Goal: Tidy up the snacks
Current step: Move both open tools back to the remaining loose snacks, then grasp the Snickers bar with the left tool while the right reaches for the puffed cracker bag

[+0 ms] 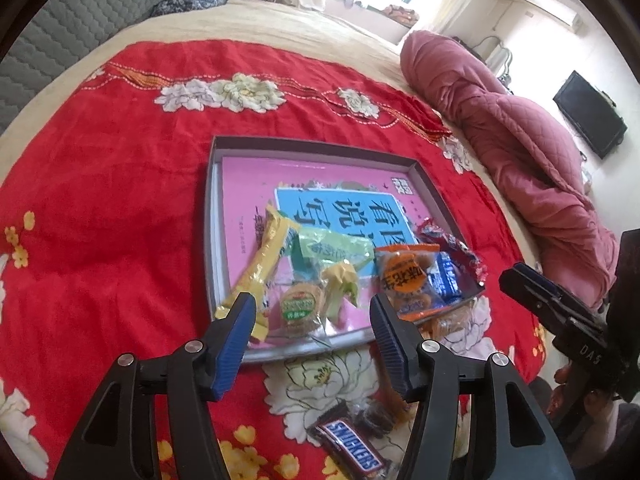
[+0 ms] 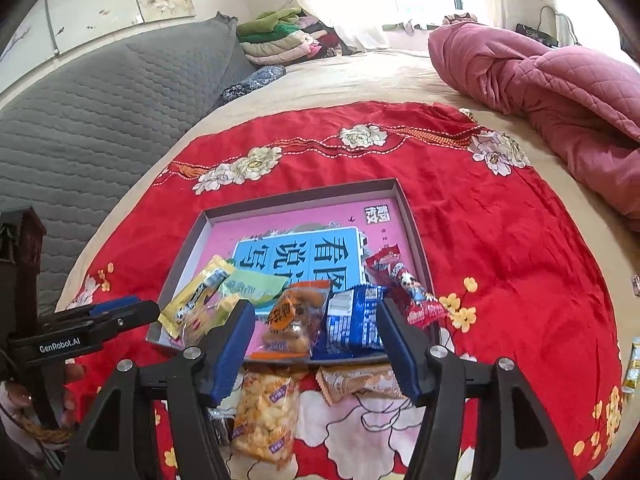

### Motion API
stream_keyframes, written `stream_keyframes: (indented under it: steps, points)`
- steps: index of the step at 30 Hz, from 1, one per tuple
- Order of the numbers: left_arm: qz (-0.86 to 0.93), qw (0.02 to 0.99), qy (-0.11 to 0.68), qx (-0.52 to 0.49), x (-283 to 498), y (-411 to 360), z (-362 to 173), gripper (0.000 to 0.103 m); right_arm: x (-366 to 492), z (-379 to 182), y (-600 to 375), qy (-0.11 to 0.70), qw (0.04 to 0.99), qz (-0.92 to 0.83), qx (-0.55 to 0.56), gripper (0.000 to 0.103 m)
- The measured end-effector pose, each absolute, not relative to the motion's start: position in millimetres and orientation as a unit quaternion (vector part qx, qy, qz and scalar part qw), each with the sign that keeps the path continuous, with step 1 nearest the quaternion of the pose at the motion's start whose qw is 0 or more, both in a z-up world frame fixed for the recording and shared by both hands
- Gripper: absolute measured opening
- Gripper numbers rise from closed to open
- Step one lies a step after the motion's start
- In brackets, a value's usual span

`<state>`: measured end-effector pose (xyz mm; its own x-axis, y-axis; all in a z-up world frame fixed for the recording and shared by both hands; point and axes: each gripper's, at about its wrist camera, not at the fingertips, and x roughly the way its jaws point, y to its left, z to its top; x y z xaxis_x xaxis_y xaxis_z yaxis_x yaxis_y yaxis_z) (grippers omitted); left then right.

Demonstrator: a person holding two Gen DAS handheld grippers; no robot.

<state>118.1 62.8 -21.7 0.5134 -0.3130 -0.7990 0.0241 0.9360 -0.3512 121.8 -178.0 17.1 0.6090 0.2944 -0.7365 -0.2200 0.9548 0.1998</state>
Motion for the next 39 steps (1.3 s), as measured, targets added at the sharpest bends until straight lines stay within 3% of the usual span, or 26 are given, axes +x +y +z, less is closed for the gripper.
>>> stream_keyframes:
  steps: [39]
  points:
    - [-0.114,0.808,0.562,-0.137,76,39,-53,0.061,93,-15,-162,0.467,0.866,0.176,0.025,0.063]
